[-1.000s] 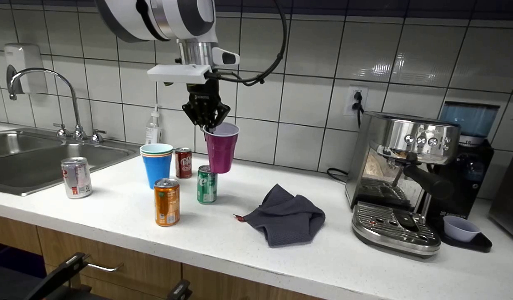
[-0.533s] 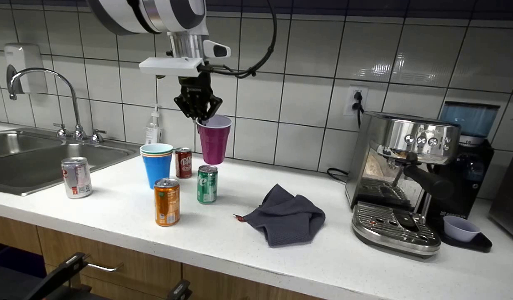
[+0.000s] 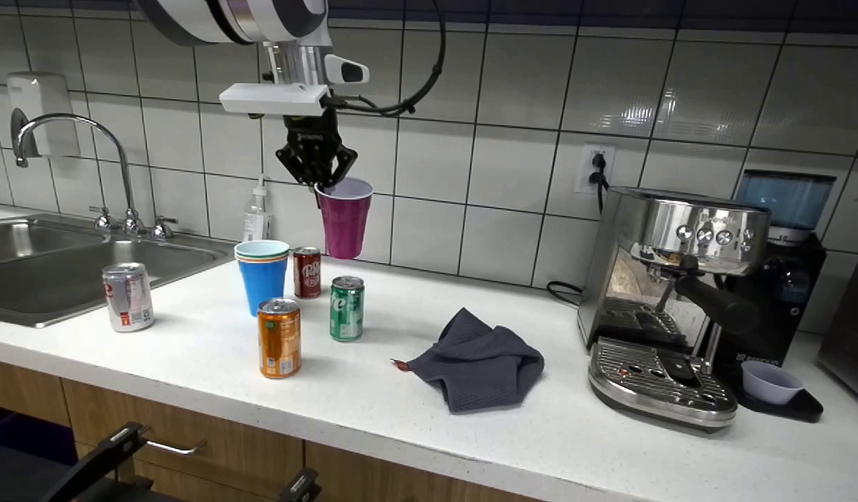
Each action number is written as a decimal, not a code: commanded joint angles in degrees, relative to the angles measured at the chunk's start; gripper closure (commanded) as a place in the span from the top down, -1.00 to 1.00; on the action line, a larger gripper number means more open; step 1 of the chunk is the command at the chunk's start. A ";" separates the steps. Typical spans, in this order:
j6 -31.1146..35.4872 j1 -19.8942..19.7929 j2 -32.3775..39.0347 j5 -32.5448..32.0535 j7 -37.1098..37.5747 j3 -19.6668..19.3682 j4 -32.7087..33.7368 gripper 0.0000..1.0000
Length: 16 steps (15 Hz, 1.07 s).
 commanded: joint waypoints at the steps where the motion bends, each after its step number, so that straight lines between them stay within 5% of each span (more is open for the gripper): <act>1: -2.04 1.16 0.01 3.00 -4.74 1.02 2.27 -0.99; 16: -9.15 5.91 2.69 13.15 -27.87 2.20 9.96 -0.99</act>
